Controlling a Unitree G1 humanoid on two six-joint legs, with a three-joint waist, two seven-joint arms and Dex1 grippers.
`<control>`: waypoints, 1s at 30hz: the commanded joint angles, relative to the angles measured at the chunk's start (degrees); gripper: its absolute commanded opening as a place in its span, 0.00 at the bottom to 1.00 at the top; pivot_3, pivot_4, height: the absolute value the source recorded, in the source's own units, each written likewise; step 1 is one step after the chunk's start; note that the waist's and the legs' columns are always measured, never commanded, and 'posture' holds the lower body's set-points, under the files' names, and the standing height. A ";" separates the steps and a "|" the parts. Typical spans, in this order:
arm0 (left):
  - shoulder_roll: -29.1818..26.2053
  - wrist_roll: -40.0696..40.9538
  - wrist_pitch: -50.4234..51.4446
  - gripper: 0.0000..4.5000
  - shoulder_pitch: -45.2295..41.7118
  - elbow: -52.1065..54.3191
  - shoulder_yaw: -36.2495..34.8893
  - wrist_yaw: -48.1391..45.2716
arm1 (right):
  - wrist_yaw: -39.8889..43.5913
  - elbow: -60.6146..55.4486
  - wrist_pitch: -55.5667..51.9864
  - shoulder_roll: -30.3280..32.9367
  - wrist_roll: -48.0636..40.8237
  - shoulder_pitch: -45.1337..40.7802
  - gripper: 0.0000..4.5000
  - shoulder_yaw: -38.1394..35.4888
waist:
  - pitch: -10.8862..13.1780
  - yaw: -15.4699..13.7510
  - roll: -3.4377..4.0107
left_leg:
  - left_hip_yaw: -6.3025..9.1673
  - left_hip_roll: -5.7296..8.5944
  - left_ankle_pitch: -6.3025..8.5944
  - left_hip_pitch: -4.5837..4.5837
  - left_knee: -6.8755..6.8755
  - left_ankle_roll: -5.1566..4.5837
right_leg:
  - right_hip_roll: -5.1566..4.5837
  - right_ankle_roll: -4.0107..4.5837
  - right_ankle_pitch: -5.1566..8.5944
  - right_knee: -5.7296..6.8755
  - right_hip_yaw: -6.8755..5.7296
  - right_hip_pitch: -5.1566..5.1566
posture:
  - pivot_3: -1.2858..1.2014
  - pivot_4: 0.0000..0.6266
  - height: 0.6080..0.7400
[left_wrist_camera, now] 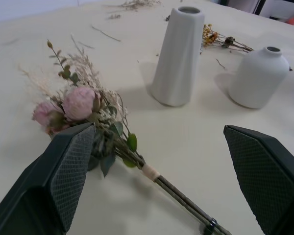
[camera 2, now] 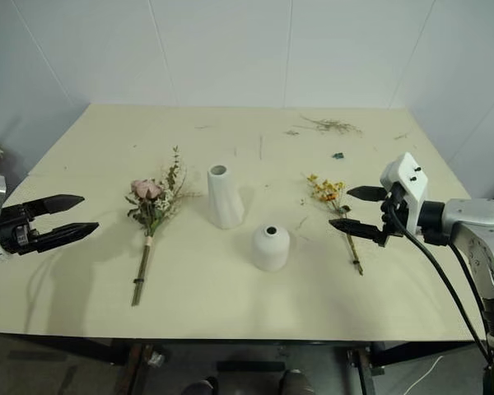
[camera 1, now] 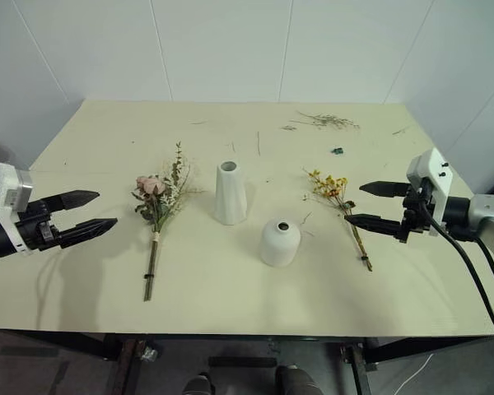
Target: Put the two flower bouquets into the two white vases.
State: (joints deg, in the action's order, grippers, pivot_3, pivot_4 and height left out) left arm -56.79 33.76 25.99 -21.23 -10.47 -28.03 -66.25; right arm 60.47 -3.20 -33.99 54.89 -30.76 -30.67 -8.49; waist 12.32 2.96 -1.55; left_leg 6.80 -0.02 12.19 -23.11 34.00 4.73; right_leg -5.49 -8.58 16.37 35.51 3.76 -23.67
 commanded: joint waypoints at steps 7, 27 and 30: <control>1.94 -0.29 -4.74 1.00 -5.30 -2.00 0.21 3.39 | -0.88 -0.44 1.84 -1.69 0.04 -1.86 0.99 -2.13 | 0.00 0.11 0.00 | 0.00 0.00 0.00 0.01 0.00 0.00 | 0.01 -0.02 -0.01 0.03 0.00 -0.01 | 0.52 0.24 1.00; 8.78 8.54 33.29 1.00 5.17 27.02 -1.60 36.41 | 10.50 10.54 9.52 -7.60 1.79 -10.97 0.99 3.68 | 0.00 -0.05 -0.03 | 0.05 0.01 0.01 0.02 0.16 -0.02 | 0.00 -0.10 -0.05 0.13 0.01 0.05 | 0.52 0.24 1.00; 9.85 8.86 39.09 1.00 3.09 29.01 -0.27 41.33 | 10.91 12.05 10.35 -8.30 2.72 -11.82 0.99 4.21 | 0.00 -0.13 -0.03 | 0.07 0.03 0.00 0.02 0.21 -0.01 | 0.01 -0.10 -0.06 0.16 0.01 0.05 | 0.52 0.24 1.00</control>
State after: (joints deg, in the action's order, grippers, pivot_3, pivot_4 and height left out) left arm -46.78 41.76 63.10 -16.87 15.94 -27.52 -27.24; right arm 70.72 9.36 -24.90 46.51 -28.07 -41.22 -3.24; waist 12.31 2.83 -1.58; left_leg 6.87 0.02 12.19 -23.09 34.22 4.74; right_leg -5.48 -8.68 16.32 35.67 3.76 -23.62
